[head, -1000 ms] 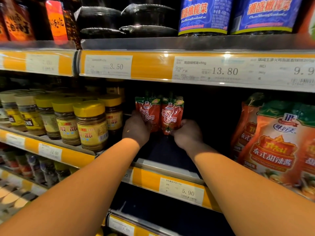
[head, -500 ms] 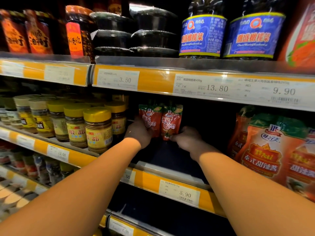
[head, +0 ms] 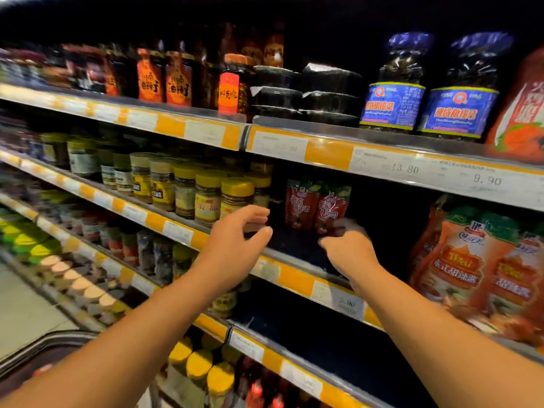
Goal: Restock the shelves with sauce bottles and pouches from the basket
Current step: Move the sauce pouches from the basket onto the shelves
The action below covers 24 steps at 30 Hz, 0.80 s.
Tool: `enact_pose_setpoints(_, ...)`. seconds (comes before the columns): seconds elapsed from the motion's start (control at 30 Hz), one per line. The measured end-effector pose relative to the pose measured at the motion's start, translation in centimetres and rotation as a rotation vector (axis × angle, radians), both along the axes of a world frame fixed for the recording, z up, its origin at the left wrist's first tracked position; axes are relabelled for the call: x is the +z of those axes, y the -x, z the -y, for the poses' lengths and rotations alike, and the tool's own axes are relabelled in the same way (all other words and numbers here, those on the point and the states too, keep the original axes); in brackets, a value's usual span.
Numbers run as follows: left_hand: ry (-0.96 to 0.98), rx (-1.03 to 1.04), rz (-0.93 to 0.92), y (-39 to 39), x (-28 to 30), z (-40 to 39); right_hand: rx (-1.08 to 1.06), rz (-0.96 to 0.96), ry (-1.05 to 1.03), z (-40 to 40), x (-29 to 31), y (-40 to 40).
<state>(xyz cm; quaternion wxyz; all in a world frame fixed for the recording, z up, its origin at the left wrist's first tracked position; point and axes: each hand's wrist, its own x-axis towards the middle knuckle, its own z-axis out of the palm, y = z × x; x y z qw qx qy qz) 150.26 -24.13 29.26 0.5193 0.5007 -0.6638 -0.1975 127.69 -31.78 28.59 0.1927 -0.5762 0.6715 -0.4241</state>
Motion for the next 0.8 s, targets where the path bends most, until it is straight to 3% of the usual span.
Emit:
enact_pose_setpoints(0.17, -0.078, 0.08, -0.024, -8.4, -5.1, -8.5, 0.311, -0.214, 0.179, -7.1, -1.2, -5.4)
enact_pose_setpoints(0.4, -0.307, 0.399, 0.025, -21.4, -16.1, -20.2, 0.857, -0.509, 0.004, -15.9, -7.2, -18.9)
enact_pose_setpoints(0.53, -0.428, 0.576, 0.009, -27.3, -21.1, -27.1, 1.106, -0.54, -0.138, -18.8, -12.1, -26.1)
enact_pose_setpoints(0.8, -0.592, 0.768, -0.036, -32.4, -27.5, -34.5, 1.227, -0.504, -0.334, -22.4, -19.3, -36.7)
